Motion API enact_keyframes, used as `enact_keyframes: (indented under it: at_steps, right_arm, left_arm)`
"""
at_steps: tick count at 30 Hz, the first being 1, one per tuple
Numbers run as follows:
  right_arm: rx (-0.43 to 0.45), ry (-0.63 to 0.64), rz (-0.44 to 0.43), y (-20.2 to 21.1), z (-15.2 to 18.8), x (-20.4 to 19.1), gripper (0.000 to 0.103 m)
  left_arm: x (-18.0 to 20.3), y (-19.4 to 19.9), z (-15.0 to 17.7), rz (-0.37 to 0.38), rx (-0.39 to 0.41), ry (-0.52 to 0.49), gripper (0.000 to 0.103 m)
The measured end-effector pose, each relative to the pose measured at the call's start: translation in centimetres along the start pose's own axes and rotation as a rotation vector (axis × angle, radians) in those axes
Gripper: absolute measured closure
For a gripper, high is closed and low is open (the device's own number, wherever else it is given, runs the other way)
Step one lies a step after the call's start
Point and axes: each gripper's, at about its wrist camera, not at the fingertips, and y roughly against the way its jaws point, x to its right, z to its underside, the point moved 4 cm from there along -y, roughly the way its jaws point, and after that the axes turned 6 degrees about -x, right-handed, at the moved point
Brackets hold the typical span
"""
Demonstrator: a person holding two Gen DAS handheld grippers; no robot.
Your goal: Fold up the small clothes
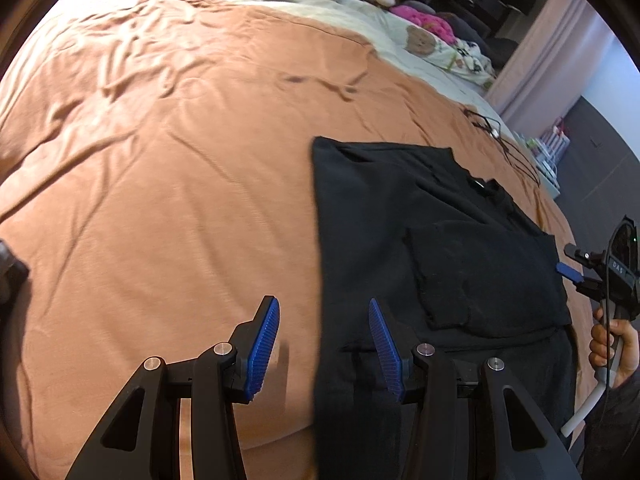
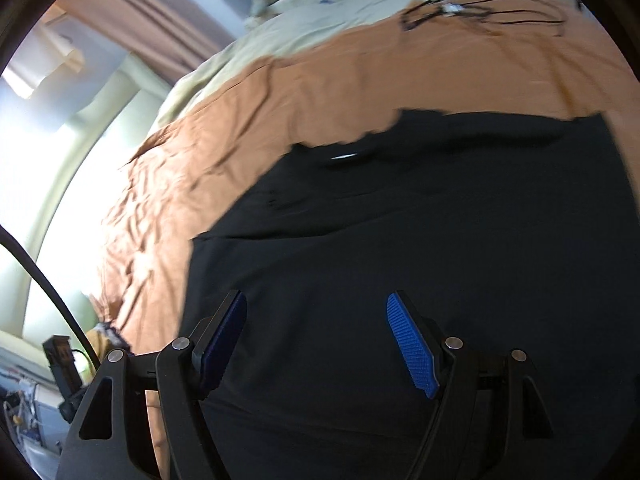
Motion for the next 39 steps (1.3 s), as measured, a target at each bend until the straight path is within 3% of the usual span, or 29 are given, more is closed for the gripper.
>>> enact_keyframes:
  at_steps: [11,19,25,29,33,35,37,39]
  right_arm:
    - [0.075,-0.087,0.159,7.4,0.6,9.5,0.031]
    - [0.109,-0.162,0.245,9.9,1.6,14.3,0.032]
    - [0.079,-0.204,0.246,8.6,2.6,17.0,0.050]
    - [0.040,-0.200,0.236,6.9,3.3,17.9,0.061]
    - [0.034,-0.168,0.232,6.8,3.6,18.2,0.062]
    - [0.029,-0.157,0.214,7.3,3.8,18.2,0.062]
    - [0.032,-0.142,0.194,8.4,4.3,18.7,0.062]
    - [0.040,-0.123,0.194,9.5,4.8,19.1,0.062]
  left_arm:
    - [6.0,-4.9,-1.0,0.002,-0.082,-0.063,0.054]
    - [8.1,-8.0,-1.4,-0.028,-0.143,-0.076,0.054]
    - [8.7,-10.4,-1.2,-0.054,-0.200,-0.059,0.054]
    - [8.9,-10.9,-1.5,-0.064,-0.197,-0.044,0.054]
    - [9.3,-11.3,-2.0,-0.040,-0.199,-0.025,0.054]
    - [9.6,-11.5,-2.1,-0.036,-0.195,-0.023,0.060]
    - [9.8,-11.6,-2.2,-0.032,-0.191,-0.025,0.080]
    - [10.1,-11.5,-2.2,-0.024,-0.187,-0.039,0.092]
